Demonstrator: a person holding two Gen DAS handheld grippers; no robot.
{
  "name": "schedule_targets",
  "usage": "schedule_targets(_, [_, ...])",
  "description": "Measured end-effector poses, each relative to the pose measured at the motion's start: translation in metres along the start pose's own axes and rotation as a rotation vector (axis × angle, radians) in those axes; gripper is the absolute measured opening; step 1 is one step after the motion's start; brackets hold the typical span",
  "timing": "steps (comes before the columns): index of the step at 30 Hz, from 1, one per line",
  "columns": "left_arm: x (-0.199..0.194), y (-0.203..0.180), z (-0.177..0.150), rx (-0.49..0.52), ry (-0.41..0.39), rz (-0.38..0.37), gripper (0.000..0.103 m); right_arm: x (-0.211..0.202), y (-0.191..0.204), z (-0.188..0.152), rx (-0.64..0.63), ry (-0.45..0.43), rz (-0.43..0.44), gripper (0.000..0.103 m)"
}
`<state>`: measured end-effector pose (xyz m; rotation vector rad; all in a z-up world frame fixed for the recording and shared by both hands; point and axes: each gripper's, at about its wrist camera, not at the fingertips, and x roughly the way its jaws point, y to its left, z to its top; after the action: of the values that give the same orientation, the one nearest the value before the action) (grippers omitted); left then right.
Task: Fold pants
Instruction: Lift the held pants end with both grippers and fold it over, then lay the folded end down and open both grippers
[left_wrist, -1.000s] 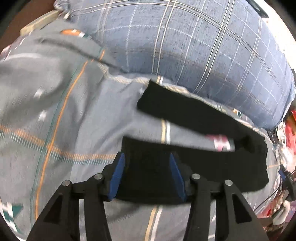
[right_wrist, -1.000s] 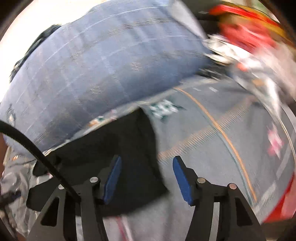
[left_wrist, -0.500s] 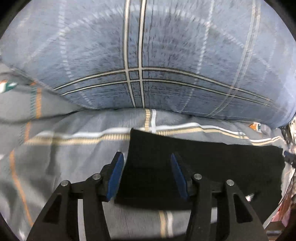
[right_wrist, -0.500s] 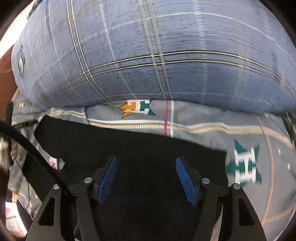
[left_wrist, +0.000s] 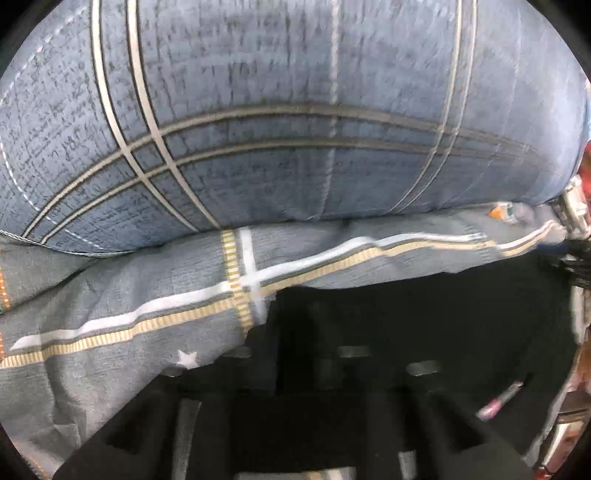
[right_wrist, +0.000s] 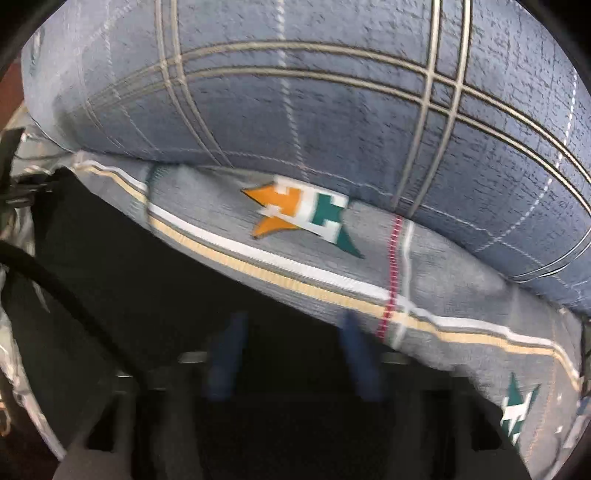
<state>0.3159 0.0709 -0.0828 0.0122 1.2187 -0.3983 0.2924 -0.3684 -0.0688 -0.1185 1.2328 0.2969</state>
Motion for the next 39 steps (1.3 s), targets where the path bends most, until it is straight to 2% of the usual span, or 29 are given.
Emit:
schedule_targets(1, [-0.005,0.001,0.000,0.000,-0.015,-0.002,0.012,-0.003,0.002,-0.001,0.006,-0.004,0.007,0.006])
schedule_targets(4, [-0.024,0.008,-0.001,-0.001,-0.069,0.021,0.012,-0.010,0.010,-0.004,0.004,-0.024,-0.018,0.006])
schedule_targets(7, [-0.051,0.012,-0.003,-0.014,-0.141,0.034,0.012,-0.028,0.016,-0.006,0.028,-0.080,-0.027,0.006])
schedule_targets(9, [-0.072,-0.017,-0.017,-0.006,-0.192,0.060,0.012,-0.042,0.019,-0.008,0.040,-0.112,-0.028,0.006])
schedule_targets(14, [-0.117,-0.039,-0.034,0.012,-0.318,0.112,0.012,-0.083,0.034,-0.029,0.057,-0.191,-0.051,0.005])
schedule_targets(18, [-0.148,-0.051,-0.068,0.052,-0.384,0.138,0.012,-0.115,0.047,-0.061,0.086,-0.245,-0.028,0.005])
schedule_targets(20, [-0.151,-0.065,-0.085,0.073,-0.411,0.156,0.012,-0.127,0.055,-0.087,0.102,-0.262,-0.001,0.005])
schedule_targets(23, [-0.160,-0.074,-0.128,0.124,-0.447,0.216,0.012,-0.135,0.062,-0.122,0.125,-0.266,0.038,0.005])
schedule_targets(25, [-0.160,-0.081,-0.151,0.156,-0.463,0.246,0.012,-0.131,0.071,-0.153,0.149,-0.258,0.074,0.005])
schedule_targets(29, [-0.166,-0.087,-0.218,0.177,-0.474,0.275,0.012,-0.114,0.086,-0.209,0.209,-0.222,0.136,0.005])
schedule_targets(33, [-0.161,-0.079,-0.266,0.177,-0.430,0.307,0.012,-0.093,0.089,-0.250,0.280,-0.186,0.161,0.001])
schedule_targets(36, [-0.160,-0.061,-0.294,0.116,-0.383,0.289,0.012,-0.088,0.089,-0.271,0.315,-0.170,0.151,0.002])
schedule_targets(39, [-0.168,-0.036,-0.316,0.003,-0.358,0.274,0.013,-0.099,0.088,-0.281,0.340,-0.192,0.101,0.002])
